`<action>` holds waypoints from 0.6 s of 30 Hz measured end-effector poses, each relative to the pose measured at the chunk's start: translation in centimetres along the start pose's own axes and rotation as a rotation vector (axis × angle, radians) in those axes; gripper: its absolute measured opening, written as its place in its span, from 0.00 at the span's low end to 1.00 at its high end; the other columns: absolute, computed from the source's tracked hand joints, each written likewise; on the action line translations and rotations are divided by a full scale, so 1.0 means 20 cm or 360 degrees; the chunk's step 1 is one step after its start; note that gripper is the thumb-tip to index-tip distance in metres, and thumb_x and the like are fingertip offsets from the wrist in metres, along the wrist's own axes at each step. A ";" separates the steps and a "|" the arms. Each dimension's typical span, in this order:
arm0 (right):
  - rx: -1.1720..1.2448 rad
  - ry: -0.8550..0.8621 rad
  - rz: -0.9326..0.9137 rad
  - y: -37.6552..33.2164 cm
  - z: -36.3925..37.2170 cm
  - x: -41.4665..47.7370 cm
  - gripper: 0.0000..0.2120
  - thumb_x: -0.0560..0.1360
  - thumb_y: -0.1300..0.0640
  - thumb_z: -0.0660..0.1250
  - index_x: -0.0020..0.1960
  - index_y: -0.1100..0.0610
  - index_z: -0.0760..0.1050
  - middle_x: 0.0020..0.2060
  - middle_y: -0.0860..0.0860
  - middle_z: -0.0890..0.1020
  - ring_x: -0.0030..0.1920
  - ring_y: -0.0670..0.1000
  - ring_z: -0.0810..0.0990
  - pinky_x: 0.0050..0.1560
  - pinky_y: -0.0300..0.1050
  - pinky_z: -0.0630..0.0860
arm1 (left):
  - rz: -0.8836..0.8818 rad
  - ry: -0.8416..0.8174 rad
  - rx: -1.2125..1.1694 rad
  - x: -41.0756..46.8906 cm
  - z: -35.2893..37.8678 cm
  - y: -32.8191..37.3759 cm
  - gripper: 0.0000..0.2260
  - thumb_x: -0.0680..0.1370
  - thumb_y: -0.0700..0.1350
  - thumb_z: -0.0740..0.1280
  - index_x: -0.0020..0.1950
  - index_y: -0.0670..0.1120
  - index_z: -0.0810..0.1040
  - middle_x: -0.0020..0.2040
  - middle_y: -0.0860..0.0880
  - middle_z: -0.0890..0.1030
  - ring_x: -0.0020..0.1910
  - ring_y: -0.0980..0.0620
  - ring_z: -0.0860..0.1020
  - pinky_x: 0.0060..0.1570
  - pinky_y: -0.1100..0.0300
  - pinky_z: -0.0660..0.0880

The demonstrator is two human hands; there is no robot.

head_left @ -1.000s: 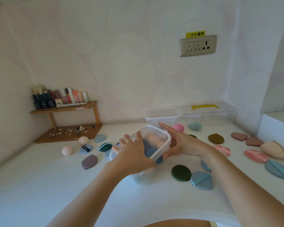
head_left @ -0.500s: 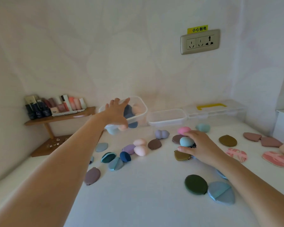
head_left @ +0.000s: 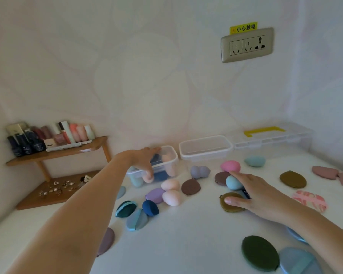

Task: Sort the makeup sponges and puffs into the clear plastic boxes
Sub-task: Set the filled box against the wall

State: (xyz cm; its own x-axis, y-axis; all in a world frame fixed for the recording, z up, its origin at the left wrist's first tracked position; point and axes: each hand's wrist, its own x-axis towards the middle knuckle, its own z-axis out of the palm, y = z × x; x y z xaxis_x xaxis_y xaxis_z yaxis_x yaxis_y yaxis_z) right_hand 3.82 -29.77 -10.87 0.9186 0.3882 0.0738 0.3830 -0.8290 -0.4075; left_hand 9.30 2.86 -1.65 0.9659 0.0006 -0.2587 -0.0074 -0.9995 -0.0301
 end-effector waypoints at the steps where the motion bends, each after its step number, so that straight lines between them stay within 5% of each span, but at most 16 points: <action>1: -0.0004 -0.0002 0.0003 0.00 0.00 0.00 0.39 0.74 0.36 0.62 0.76 0.45 0.47 0.70 0.48 0.66 0.68 0.49 0.65 0.65 0.42 0.64 | 0.0017 -0.0006 0.0038 0.02 -0.01 0.01 0.49 0.66 0.47 0.75 0.77 0.55 0.46 0.71 0.50 0.62 0.67 0.45 0.66 0.63 0.50 0.68; 4: -0.0009 -0.0007 0.0011 0.00 0.00 0.00 0.38 0.74 0.36 0.61 0.76 0.44 0.46 0.69 0.48 0.66 0.68 0.48 0.65 0.66 0.41 0.64 | 0.0090 0.0088 0.0056 0.09 0.01 0.01 0.45 0.66 0.44 0.75 0.75 0.54 0.51 0.70 0.49 0.65 0.63 0.46 0.70 0.61 0.50 0.69; 10: -0.0010 0.0034 0.0055 -0.01 0.00 0.00 0.39 0.73 0.35 0.61 0.77 0.45 0.46 0.70 0.47 0.65 0.69 0.48 0.65 0.68 0.43 0.63 | 0.0089 0.0160 0.0174 0.12 0.06 0.02 0.46 0.70 0.42 0.72 0.77 0.55 0.43 0.78 0.49 0.48 0.73 0.44 0.60 0.68 0.52 0.62; 15: 0.0201 0.0281 0.0080 -0.05 -0.09 -0.02 0.34 0.70 0.37 0.66 0.73 0.43 0.60 0.64 0.40 0.69 0.66 0.46 0.69 0.59 0.38 0.66 | 0.0233 0.0227 -0.0080 0.04 0.03 0.13 0.44 0.71 0.53 0.72 0.76 0.59 0.45 0.78 0.49 0.44 0.75 0.46 0.57 0.71 0.52 0.58; 18: 0.0192 0.0486 0.0174 -0.01 -0.13 -0.01 0.27 0.74 0.39 0.63 0.70 0.47 0.66 0.67 0.44 0.72 0.66 0.47 0.71 0.58 0.40 0.66 | 0.0482 0.0530 -0.0356 -0.01 -0.03 0.30 0.36 0.73 0.53 0.71 0.76 0.56 0.56 0.77 0.50 0.53 0.74 0.50 0.57 0.69 0.58 0.55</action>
State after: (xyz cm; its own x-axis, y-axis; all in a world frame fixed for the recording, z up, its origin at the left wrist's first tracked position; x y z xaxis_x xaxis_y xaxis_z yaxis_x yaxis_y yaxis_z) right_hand 3.69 -30.66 -8.47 0.9473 0.1462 0.2851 0.2832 -0.7984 -0.5314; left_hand 9.25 -3.16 -1.27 0.9594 -0.2639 0.0993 -0.2796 -0.9355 0.2160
